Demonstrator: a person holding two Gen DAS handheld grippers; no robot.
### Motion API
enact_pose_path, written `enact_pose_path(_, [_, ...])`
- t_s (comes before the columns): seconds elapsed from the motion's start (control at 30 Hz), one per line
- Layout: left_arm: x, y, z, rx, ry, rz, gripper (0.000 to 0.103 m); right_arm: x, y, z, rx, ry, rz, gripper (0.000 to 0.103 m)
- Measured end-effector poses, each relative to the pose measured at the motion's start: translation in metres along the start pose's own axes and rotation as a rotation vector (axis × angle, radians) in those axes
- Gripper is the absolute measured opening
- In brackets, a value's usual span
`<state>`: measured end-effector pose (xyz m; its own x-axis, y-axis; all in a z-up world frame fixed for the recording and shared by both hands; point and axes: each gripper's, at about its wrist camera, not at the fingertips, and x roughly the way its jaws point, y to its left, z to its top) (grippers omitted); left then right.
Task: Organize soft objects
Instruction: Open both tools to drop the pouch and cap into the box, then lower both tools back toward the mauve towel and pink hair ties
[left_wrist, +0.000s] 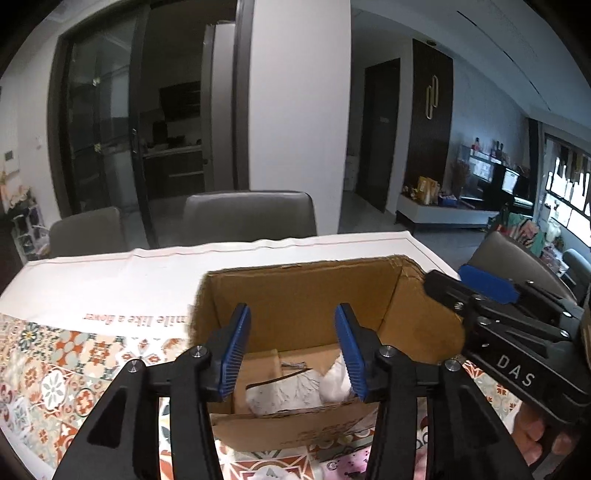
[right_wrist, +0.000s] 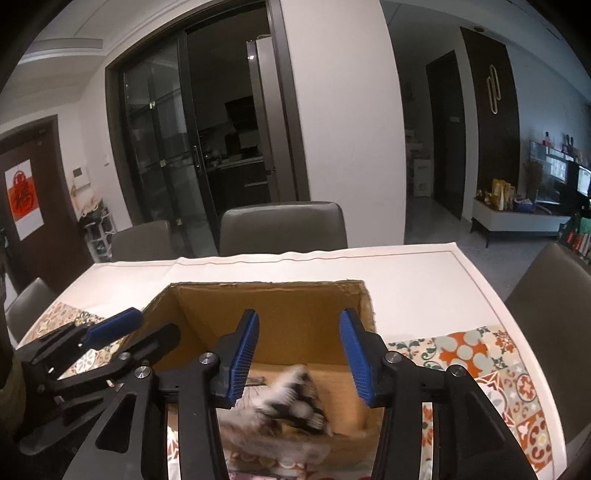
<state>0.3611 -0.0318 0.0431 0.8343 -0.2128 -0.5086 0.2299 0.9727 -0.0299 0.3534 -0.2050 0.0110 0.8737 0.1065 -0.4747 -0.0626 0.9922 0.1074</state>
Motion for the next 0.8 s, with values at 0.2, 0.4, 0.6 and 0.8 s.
enact_pose_path(0.2, [-0.024,-0.002,-0.003,0.0,-0.017,0.026,0.052,-0.021,0.002,-0.001,0.003,-0.018,-0.023,0.048])
enact_pose_path(0.4, [-0.052,-0.005,-0.007,-0.001,-0.026,0.036,0.055,-0.053,0.007,-0.002,0.009,-0.038,-0.042,0.048])
enact_pose_path(0.6, [-0.076,-0.005,-0.016,-0.001,-0.033,0.051,0.056,-0.074,0.014,-0.004,-0.006,-0.054,-0.048,0.048])
enact_pose_path(0.8, [-0.101,-0.006,-0.031,0.017,-0.042,0.06,0.058,-0.097,0.024,-0.016,-0.03,-0.053,-0.049,0.048])
